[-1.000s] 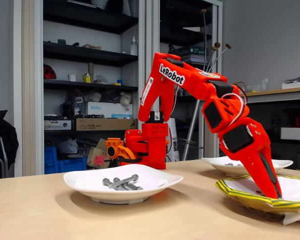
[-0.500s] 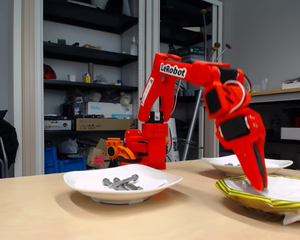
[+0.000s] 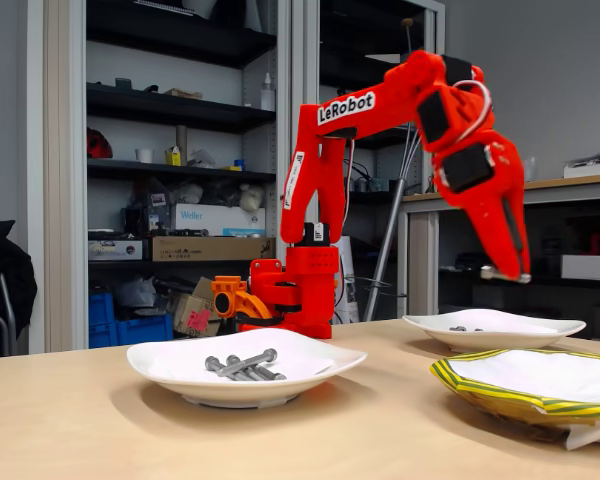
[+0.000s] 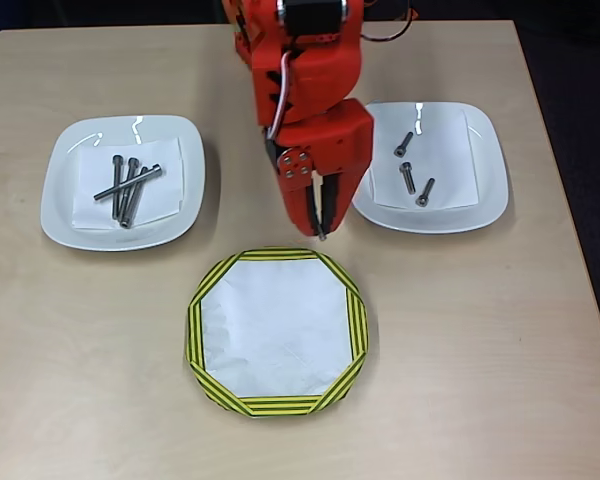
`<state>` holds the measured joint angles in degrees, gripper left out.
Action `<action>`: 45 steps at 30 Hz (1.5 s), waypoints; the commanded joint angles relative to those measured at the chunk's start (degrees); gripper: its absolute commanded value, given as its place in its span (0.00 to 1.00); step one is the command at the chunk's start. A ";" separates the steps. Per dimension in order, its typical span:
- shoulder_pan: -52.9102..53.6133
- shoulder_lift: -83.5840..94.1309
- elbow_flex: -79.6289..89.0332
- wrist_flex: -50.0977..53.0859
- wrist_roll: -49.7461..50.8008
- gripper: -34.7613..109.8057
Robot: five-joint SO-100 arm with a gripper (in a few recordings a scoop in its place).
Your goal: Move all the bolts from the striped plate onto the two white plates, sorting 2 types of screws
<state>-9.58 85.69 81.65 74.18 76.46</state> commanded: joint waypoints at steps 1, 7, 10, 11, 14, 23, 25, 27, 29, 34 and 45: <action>-7.56 8.35 8.17 -2.81 7.82 0.24; -20.13 15.64 24.87 -13.62 23.82 0.24; -25.66 18.28 31.20 -18.11 31.29 0.24; -27.33 18.98 32.96 -19.34 33.49 0.24; -31.55 20.57 36.83 -21.36 39.11 0.24; -34.01 23.73 42.80 -24.70 43.77 0.28; -33.22 23.82 43.33 -25.49 42.71 0.29; -32.52 23.82 43.68 -26.10 41.75 0.28; -31.11 23.91 43.68 -26.81 39.90 0.29; -24.79 25.05 42.45 -27.69 30.85 0.27; -8.70 33.40 53.35 -42.63 6.86 0.24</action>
<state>-20.65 115.75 133.42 32.70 87.54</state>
